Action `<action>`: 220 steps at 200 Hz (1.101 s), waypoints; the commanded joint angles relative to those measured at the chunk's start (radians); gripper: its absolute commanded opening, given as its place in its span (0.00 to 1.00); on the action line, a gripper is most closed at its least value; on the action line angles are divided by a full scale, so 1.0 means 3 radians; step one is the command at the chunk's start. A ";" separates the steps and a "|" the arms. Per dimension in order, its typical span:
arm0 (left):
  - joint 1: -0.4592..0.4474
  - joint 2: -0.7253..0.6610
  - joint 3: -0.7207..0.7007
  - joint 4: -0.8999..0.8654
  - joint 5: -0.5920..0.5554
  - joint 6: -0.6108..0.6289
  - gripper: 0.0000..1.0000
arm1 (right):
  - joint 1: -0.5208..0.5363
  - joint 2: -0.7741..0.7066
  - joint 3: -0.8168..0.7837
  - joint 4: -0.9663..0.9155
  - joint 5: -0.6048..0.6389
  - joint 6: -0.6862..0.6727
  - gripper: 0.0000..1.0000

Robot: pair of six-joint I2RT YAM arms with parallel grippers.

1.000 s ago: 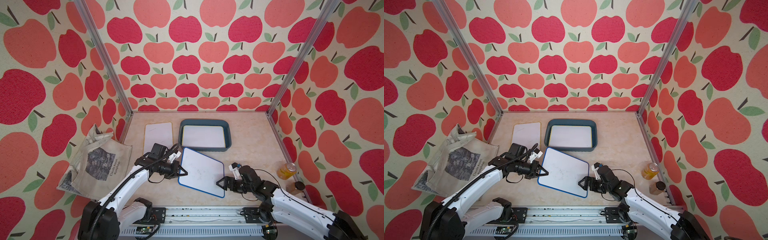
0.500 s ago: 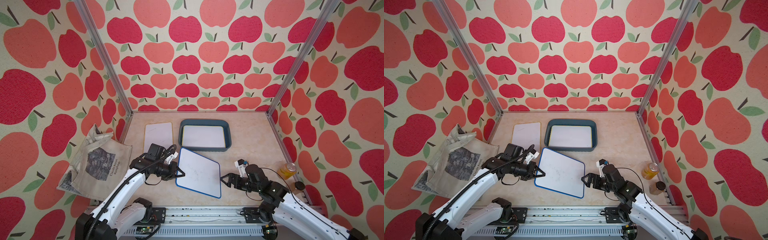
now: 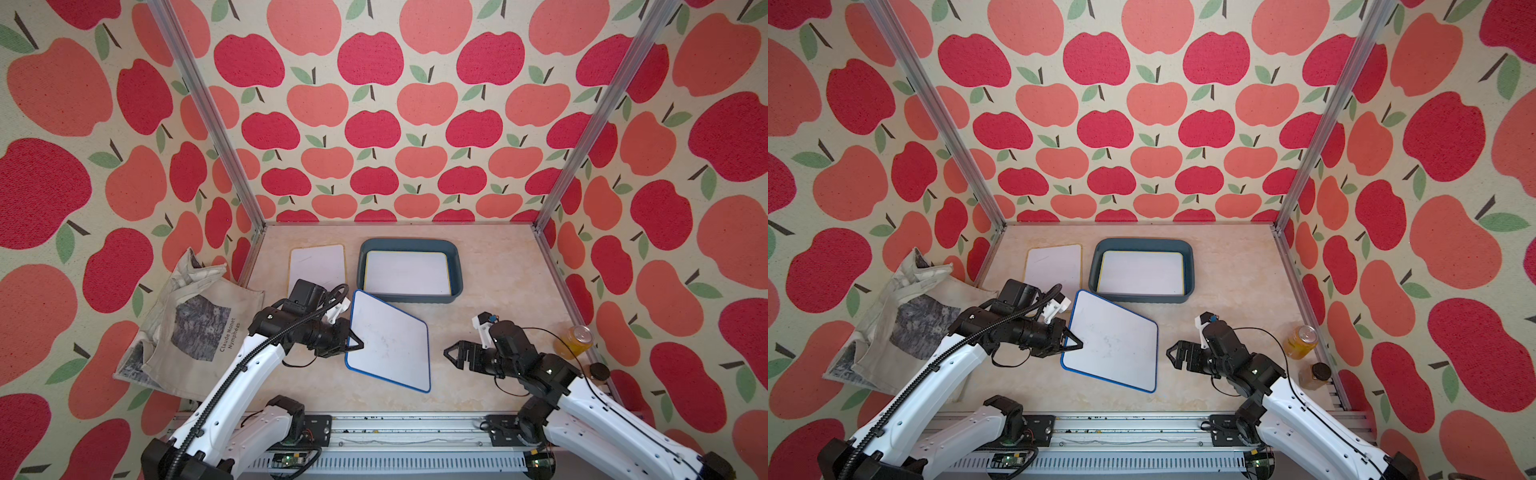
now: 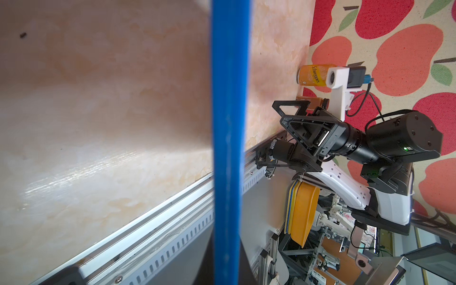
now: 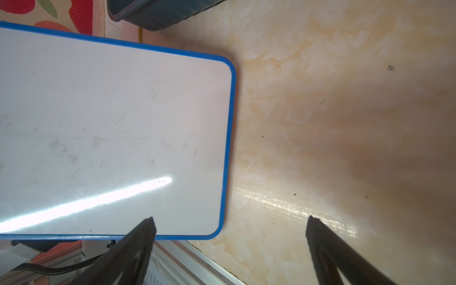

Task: Put the whiteboard into the storage box
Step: Pick up the whiteboard at the center of the board, then place the whiteboard in the storage box.

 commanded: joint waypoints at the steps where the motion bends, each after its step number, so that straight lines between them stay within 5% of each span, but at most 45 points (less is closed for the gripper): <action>1: 0.0000 -0.0069 0.0283 0.0123 0.0231 0.0009 0.00 | -0.0036 0.0036 0.0055 -0.0101 0.0065 -0.0108 0.99; 47: 0.0028 0.0042 0.0748 -0.0100 0.0171 0.0262 0.00 | -0.0102 0.0029 0.0213 -0.0373 0.0279 -0.0181 0.99; 109: 0.0080 0.0379 0.1049 0.0368 0.0270 0.0231 0.00 | -0.0144 0.0159 0.0603 -0.0831 0.0620 -0.0510 0.99; 220: 0.0505 0.1968 0.2570 0.0207 0.0616 0.0508 0.00 | -0.0405 0.0630 0.0929 -0.0809 0.0634 -0.0727 0.99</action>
